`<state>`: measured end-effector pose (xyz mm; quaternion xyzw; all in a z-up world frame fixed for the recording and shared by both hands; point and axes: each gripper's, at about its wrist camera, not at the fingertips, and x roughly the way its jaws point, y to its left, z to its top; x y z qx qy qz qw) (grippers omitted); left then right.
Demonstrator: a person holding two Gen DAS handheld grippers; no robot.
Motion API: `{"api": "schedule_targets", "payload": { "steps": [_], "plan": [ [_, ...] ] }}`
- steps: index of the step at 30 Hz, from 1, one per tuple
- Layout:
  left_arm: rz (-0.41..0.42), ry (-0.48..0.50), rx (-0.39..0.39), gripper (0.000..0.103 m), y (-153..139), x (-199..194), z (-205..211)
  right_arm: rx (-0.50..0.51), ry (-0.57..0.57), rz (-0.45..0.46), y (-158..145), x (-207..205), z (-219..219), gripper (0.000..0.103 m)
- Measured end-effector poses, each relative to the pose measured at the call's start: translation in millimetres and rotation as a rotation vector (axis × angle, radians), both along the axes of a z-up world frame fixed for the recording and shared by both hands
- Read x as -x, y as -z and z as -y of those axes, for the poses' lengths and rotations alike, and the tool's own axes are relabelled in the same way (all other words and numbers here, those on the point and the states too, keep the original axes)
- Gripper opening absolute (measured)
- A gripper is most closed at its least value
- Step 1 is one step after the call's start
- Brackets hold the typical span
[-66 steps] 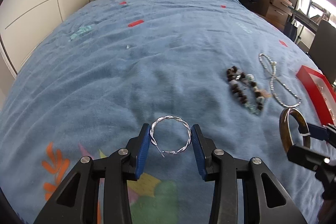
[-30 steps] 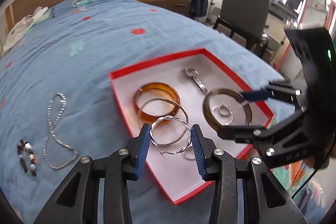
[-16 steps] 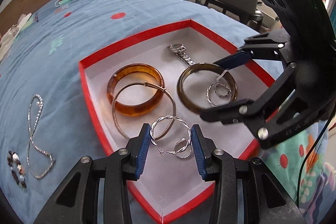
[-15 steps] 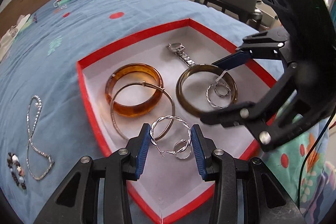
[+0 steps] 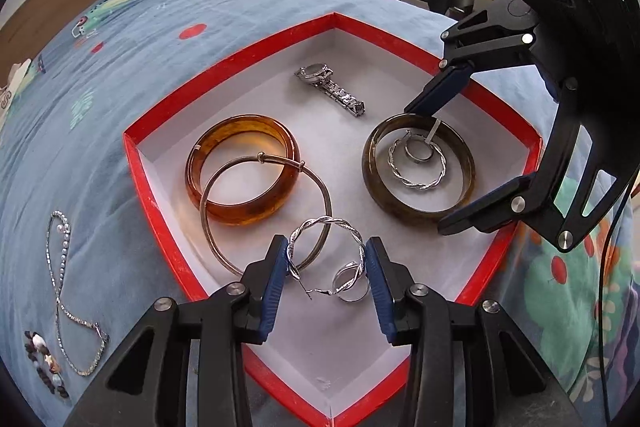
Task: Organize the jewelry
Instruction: 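Carry the hoop and brown bangle into the red box with both tools, then open both tools to release the hoop and bangle in the box, then withdraw both tools from the red box back over the jewelry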
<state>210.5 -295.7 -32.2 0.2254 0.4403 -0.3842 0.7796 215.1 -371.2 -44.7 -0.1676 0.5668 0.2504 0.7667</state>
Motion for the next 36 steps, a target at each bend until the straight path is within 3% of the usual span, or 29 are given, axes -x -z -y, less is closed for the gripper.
{"api": "schedule_targets", "payload": {
  "steps": [12,14,16,17,24,36],
  "plan": [
    [-0.031,0.012,-0.009,0.049,-1.7,-4.3,4.2,0.013,0.003,-0.007,-6.1,4.0,-0.4,0.078],
    [-0.026,0.008,0.003,0.058,-4.1,-4.6,4.2,0.012,0.008,0.004,-10.8,6.5,0.7,0.078],
    [-0.001,0.000,0.007,0.074,-8.0,-2.7,4.0,0.013,0.015,0.013,-16.6,9.4,3.8,0.078],
    [0.006,-0.004,0.005,0.077,-9.2,-2.3,3.3,0.014,0.019,0.017,-18.9,10.6,4.4,0.078],
    [0.025,-0.006,0.009,0.077,-22.1,10.7,-9.3,0.015,0.065,0.049,-41.3,28.0,10.5,0.078],
    [0.099,-0.127,0.043,0.077,-79.4,58.9,-70.9,-0.004,0.224,0.119,-104.0,98.0,21.7,0.078]
  ]
}}
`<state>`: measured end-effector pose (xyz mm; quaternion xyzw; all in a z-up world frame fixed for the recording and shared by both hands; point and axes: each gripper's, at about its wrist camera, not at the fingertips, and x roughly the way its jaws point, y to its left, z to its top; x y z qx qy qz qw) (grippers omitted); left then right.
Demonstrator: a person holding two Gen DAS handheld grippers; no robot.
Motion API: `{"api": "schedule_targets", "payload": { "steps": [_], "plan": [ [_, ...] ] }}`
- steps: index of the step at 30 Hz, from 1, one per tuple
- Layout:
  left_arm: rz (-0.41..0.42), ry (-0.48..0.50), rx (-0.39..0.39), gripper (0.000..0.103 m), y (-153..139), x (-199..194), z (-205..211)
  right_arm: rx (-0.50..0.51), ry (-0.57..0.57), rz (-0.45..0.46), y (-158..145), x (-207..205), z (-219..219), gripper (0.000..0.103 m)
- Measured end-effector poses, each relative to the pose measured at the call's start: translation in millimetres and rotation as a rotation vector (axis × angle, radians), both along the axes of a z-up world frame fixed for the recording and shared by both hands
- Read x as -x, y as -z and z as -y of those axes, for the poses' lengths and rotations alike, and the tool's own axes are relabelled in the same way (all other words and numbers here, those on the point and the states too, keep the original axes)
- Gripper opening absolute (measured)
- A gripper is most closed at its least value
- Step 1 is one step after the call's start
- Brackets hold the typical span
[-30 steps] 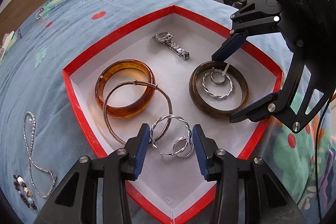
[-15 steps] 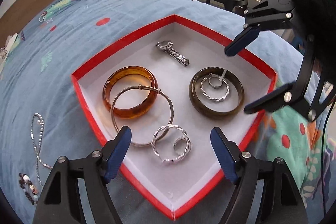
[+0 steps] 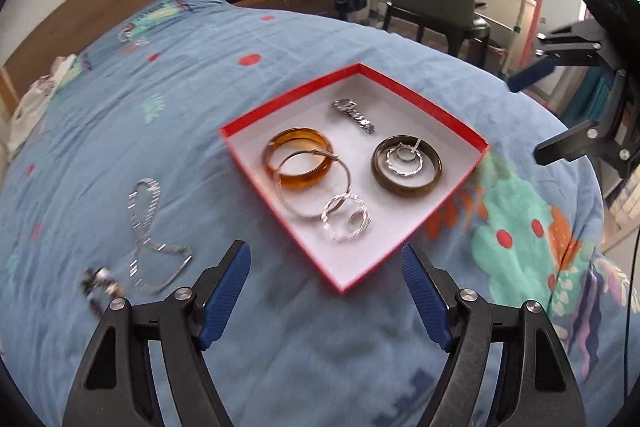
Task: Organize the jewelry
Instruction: 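Withdraw both tools from the red box back over the jewelry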
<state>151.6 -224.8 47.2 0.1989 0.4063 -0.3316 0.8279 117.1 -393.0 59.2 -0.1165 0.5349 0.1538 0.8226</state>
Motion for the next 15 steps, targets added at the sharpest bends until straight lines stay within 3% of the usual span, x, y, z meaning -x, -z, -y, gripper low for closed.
{"api": "schedule_targets", "payload": {
  "steps": [15],
  "plan": [
    [0.077,-0.260,0.047,0.077,-36.3,76.1,-99.5,-0.087,0.122,0.113,-38.3,74.4,-63.8,0.078]
  ]
}}
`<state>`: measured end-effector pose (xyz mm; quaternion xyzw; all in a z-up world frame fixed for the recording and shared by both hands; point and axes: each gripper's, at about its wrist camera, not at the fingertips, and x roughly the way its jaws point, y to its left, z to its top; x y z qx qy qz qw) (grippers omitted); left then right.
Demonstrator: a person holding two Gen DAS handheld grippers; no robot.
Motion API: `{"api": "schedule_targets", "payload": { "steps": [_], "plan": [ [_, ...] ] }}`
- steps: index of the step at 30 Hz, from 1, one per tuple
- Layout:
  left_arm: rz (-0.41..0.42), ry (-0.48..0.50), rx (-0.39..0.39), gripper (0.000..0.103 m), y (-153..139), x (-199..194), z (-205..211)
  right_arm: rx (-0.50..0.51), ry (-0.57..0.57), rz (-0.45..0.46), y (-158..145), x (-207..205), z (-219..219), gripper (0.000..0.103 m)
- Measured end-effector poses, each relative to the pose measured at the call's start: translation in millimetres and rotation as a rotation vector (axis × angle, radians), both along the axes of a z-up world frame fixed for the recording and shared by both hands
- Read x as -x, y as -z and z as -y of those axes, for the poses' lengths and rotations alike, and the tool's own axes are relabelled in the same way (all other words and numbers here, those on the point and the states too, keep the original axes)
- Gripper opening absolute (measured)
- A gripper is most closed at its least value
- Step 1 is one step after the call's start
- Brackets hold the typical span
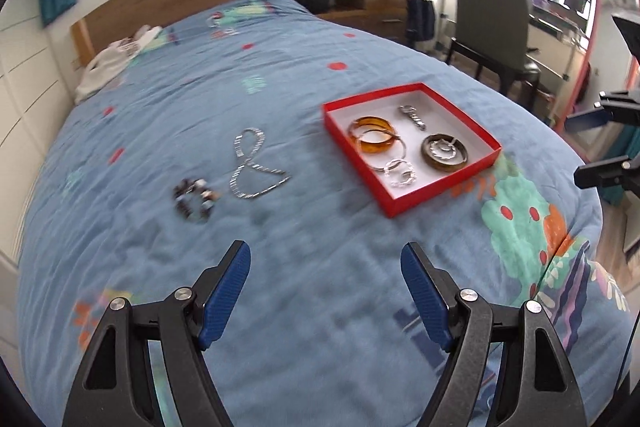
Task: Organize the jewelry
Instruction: 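Withdraw both tools from the red box back over the jewelry, then grasp the beaded bracelet with the left tool while the right tool grasps the silver chain necklace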
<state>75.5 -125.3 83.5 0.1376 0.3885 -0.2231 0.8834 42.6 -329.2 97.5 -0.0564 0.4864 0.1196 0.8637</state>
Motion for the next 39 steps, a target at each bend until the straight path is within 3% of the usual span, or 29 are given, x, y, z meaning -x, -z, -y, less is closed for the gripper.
{"api": "schedule_targets", "payload": {
  "steps": [6,15,27,39],
  "plan": [
    [0.027,-0.070,0.009,0.077,-4.6,14.6,-34.9,-0.037,-0.017,0.023,-2.2,5.5,-39.8,0.078],
    [-0.005,-0.132,0.032,0.078,8.6,-0.9,-71.1,-0.083,-0.059,0.017,8.2,-18.7,-88.8,0.078],
    [-0.070,-0.224,0.031,0.078,40.3,-54.8,-113.2,-0.120,-0.112,-0.018,33.1,-99.1,-127.3,0.078],
    [-0.112,-0.252,0.076,0.078,68.4,-131.8,-120.4,-0.153,-0.050,-0.049,67.2,-186.7,-139.6,0.078]
  ]
}}
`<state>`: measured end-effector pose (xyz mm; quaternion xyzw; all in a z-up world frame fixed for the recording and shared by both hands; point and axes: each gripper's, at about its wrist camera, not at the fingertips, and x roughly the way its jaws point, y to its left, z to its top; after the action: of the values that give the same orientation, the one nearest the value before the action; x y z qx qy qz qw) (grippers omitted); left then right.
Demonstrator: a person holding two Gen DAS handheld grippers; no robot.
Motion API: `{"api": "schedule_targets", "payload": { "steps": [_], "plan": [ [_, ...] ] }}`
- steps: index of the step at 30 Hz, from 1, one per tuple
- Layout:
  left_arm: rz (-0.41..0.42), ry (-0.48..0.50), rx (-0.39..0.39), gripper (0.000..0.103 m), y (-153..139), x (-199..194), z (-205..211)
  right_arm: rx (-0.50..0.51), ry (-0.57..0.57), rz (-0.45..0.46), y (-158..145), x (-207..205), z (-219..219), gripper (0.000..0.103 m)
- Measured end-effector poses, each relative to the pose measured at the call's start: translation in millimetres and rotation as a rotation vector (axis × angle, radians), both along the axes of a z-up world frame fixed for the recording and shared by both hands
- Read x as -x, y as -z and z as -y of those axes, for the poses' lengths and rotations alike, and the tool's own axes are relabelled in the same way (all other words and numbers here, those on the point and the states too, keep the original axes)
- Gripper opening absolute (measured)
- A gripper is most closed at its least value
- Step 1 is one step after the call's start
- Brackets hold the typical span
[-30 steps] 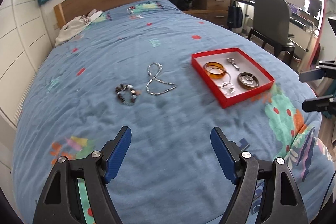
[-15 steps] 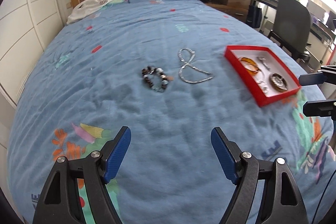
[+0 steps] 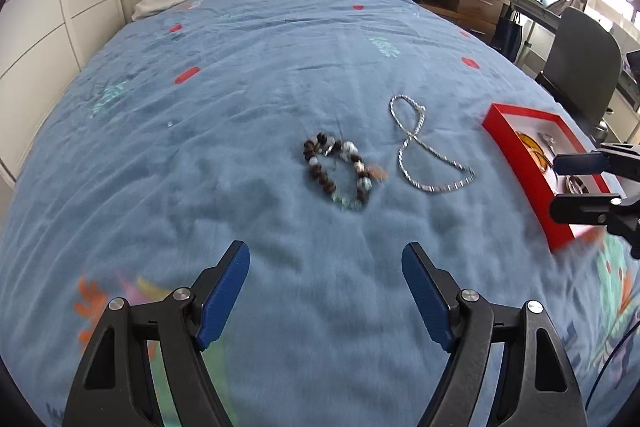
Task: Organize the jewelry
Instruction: 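Grasp the beaded bracelet with the left tool while the right tool grasps the silver chain necklace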
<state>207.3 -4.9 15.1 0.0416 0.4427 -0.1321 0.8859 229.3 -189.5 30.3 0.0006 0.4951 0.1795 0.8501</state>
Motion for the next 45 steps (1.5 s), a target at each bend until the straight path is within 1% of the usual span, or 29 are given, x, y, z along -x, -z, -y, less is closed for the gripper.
{"api": "schedule_targets", "payload": {
  "steps": [4,10,15,20,23,26,28,30,32,34,35,36,37,38,39,40,42,45],
  "plan": [
    [-0.011,0.009,-0.005,0.079,10.8,-28.0,11.0,-0.022,0.035,-0.005,8.2,-28.9,-3.1,0.078],
    [-0.036,0.025,-0.021,0.079,32.0,-59.7,27.2,-0.042,0.080,-0.021,22.1,-65.5,-3.1,0.078],
    [-0.050,0.011,-0.025,0.079,45.6,-75.4,30.5,-0.054,0.108,-0.042,37.4,-93.6,-7.2,0.078],
    [-0.034,-0.004,-0.041,0.078,54.8,-86.1,27.8,-0.068,0.132,-0.075,57.2,-118.0,-12.2,0.078],
    [-0.018,-0.010,-0.045,0.072,57.5,-87.2,21.2,-0.069,0.140,-0.084,66.1,-127.8,-16.3,0.078],
    [-0.007,-0.013,-0.039,0.065,57.7,-87.7,13.1,-0.057,0.137,-0.082,71.0,-133.2,-22.2,0.077],
    [-0.004,-0.017,-0.035,0.058,57.1,-88.0,6.7,-0.048,0.133,-0.079,72.8,-134.7,-25.4,0.077],
    [-0.003,-0.024,-0.027,0.054,56.4,-88.2,-0.4,-0.036,0.128,-0.073,74.0,-135.7,-29.4,0.076],
    [-0.003,-0.034,-0.018,0.050,56.0,-89.3,-7.2,-0.024,0.125,-0.069,74.4,-138.1,-32.4,0.073],
    [-0.002,-0.044,-0.012,0.044,55.2,-90.0,-13.1,-0.013,0.126,-0.064,75.1,-138.3,-33.0,0.062],
    [-0.003,-0.050,-0.006,0.042,54.8,-90.3,-15.8,-0.011,0.131,-0.062,75.3,-138.1,-32.0,0.058],
    [-0.004,-0.054,-0.002,0.037,54.4,-90.7,-18.2,-0.010,0.136,-0.061,75.5,-137.7,-30.9,0.050],
    [-0.003,-0.059,0.003,0.029,53.7,-91.0,-20.4,-0.010,0.144,-0.060,75.8,-137.9,-29.7,0.041],
    [-0.003,-0.069,0.008,0.025,53.2,-91.6,-23.1,-0.012,0.153,-0.060,75.8,-137.7,-27.0,0.037],
    [-0.003,-0.076,0.012,0.018,52.6,-91.8,-26.1,-0.018,0.156,-0.061,75.7,-137.4,-25.0,0.029],
    [-0.003,-0.083,0.016,0.015,51.9,-91.7,-28.4,-0.027,0.158,-0.063,75.7,-137.1,-23.3,0.018],
    [-0.003,-0.091,0.031,0.012,49.6,-90.1,-32.9,-0.046,0.159,-0.062,74.2,-134.0,-19.0,0.008],
    [0.010,-0.098,0.032,0.012,42.8,-83.8,-36.1,-0.067,0.156,-0.044,68.2,-125.9,-14.8,0.003]
  ]
}}
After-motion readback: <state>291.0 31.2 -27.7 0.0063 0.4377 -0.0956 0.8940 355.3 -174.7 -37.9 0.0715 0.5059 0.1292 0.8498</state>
